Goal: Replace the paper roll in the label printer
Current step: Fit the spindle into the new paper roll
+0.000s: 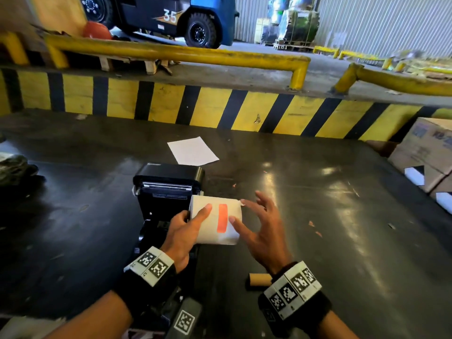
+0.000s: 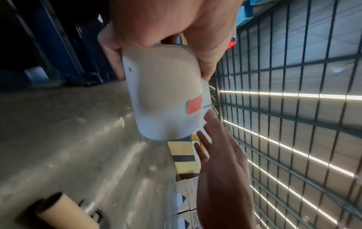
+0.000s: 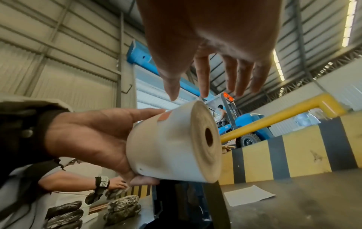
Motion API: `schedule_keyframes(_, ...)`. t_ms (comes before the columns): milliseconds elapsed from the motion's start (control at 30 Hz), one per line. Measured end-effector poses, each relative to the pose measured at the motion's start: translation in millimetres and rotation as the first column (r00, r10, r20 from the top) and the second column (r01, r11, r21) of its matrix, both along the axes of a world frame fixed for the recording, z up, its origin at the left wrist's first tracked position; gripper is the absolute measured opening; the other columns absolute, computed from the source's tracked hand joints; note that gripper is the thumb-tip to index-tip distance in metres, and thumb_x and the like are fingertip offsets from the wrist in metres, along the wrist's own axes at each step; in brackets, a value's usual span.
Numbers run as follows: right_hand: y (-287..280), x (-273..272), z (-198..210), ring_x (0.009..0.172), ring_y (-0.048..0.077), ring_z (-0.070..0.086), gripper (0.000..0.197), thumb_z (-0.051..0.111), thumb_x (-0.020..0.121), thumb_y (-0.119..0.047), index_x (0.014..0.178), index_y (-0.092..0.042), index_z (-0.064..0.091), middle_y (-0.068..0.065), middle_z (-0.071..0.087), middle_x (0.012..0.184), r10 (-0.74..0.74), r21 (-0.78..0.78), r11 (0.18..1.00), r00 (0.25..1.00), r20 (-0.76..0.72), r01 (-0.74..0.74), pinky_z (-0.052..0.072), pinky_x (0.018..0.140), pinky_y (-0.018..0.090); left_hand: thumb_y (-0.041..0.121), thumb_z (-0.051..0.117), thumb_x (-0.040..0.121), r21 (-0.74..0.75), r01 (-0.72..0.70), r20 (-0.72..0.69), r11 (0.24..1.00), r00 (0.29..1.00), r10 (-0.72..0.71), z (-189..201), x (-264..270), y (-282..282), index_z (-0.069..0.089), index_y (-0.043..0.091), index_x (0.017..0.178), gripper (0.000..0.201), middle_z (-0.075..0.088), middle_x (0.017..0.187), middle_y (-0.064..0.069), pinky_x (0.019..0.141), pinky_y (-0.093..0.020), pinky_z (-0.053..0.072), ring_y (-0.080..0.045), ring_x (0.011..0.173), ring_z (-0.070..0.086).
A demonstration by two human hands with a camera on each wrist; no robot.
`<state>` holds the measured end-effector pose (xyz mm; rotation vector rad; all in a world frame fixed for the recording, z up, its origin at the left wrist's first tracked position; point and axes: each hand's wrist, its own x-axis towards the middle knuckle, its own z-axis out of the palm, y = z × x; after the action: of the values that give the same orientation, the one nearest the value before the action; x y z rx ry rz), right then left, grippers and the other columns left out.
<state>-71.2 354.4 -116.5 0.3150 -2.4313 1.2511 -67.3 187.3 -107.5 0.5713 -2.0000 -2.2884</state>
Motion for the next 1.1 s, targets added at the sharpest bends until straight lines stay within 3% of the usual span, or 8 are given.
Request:
schedule_keyframes(233, -53.3, 13.1, -4.6, 0.119, 0.024, 0.050, 0.020, 0.069, 0.079, -0.031, 0.092, -0.018, 0.076, 0.009, 0.056, 0.130, 0.016, -0.015, 1.000, 0.997, -0.079, -0.017, 0.046, 0.096, 0.049, 0.032, 0.071, 0.078, -0.021, 0.072, -0.027, 0.997, 0.997, -0.073, 2.6, 27.8, -38.8, 0.061, 0.004, 0.106, 0.041, 0.070, 0.097, -0.014, 0.071, -0.037, 0.057, -0.026, 0.084, 0.069)
schedule_keyframes(367, -78.2, 21.6, -16.6, 0.109, 0.011, 0.050, 0.007, 0.069, 0.078, -0.017, 0.080, -0.011, 0.071, 0.002, 0.060, 0.114, -0.033, -0.038, 0.999, 0.984, -0.175, 0.026, 0.048, 0.090, 0.042, 0.033, 0.072, 0.078, -0.025, 0.108, 0.006, 0.994, 0.994, -0.108, -3.0, 39.1, -58.1, 0.061, 0.006, 0.107, 0.041, 0.070, 0.100, -0.014, 0.078, -0.038, 0.057, -0.027, 0.089, 0.069)
schedule_keyframes(533, -96.6, 59.0, -18.7, 0.109, 0.003, 0.052, 0.021, 0.057, 0.084, -0.031, 0.082, -0.013, 0.068, 0.005, 0.058, 0.117, 0.028, -0.176, 0.983, 0.990, -0.137, -0.052, 0.037, 0.090, 0.007, 0.034, 0.070, 0.080, 0.101, 0.138, 0.099, 0.985, 0.984, -0.148, -8.8, 44.7, -74.3, 0.062, 0.006, 0.105, 0.039, 0.072, 0.094, -0.014, 0.069, -0.037, 0.056, -0.025, 0.078, 0.069)
schedule_keyframes(733, -79.5, 86.7, -36.2, 0.105, 0.005, 0.059, 0.017, 0.061, 0.082, -0.031, 0.078, -0.016, 0.067, 0.000, 0.062, 0.109, -0.078, -0.357, 0.933, 0.994, -0.071, 0.048, 0.043, 0.091, 0.015, 0.038, 0.071, 0.078, 0.193, 0.089, 0.208, 0.977, 0.969, -0.130, -16.3, 42.5, -86.1, 0.059, 0.006, 0.110, 0.047, 0.068, 0.097, -0.013, 0.061, -0.033, 0.052, -0.025, 0.079, 0.065)
schedule_keyframes(800, -57.4, 82.3, -65.4, 0.105, 0.010, 0.058, 0.007, 0.067, 0.082, -0.025, 0.075, -0.025, 0.064, -0.003, 0.060, 0.108, -0.156, -0.258, 0.951, 0.986, 0.064, 0.168, 0.045, 0.094, 0.028, 0.040, 0.071, 0.078, 0.206, 0.084, 0.227, 0.975, 0.965, -0.131, -21.6, 45.2, -88.1, 0.058, 0.009, 0.112, 0.048, 0.066, 0.104, -0.013, 0.065, -0.035, 0.053, -0.026, 0.084, 0.063)
schedule_keyframes(900, -32.1, 83.6, -122.6, 0.104, 0.021, 0.055, 0.012, 0.065, 0.084, -0.020, 0.078, -0.010, 0.068, 0.011, 0.061, 0.111, -0.224, 0.037, 0.975, 0.945, 0.237, 0.221, 0.048, 0.092, 0.045, 0.039, 0.068, 0.081, 0.224, 0.105, 0.244, 0.969, 0.957, -0.160, -27.1, 52.0, -92.3, 0.060, 0.014, 0.102, 0.034, 0.066, 0.102, -0.010, 0.072, -0.037, 0.052, -0.026, 0.087, 0.062)
schedule_keyframes(1000, -28.0, 95.4, -161.1, 0.100, 0.034, 0.059, 0.041, 0.048, 0.079, -0.039, 0.078, -0.004, 0.069, 0.017, 0.066, 0.107, -0.231, 0.199, 0.963, 0.932, 0.278, 0.179, 0.048, 0.088, 0.042, 0.036, 0.065, 0.084, 0.255, 0.104, 0.236, 0.961, 0.958, -0.166, -28.5, 60.8, -93.1, 0.058, 0.019, 0.090, 0.020, 0.064, 0.093, -0.008, 0.070, -0.037, 0.051, -0.024, 0.083, 0.060)
schedule_keyframes(1100, -26.6, 101.9, -184.5, 0.094, 0.035, 0.061, 0.037, 0.050, 0.081, -0.038, 0.078, -0.007, 0.069, 0.017, 0.067, 0.105, -0.238, 0.309, 0.940, 0.925, 0.296, 0.143, 0.046, 0.080, 0.036, 0.035, 0.064, 0.084, 0.282, 0.092, 0.229, 0.955, 0.960, -0.160, -29.7, 69.8, -97.2, 0.058, 0.021, 0.090, 0.017, 0.064, 0.095, -0.007, 0.074, -0.039, 0.051, -0.024, 0.086, 0.059)
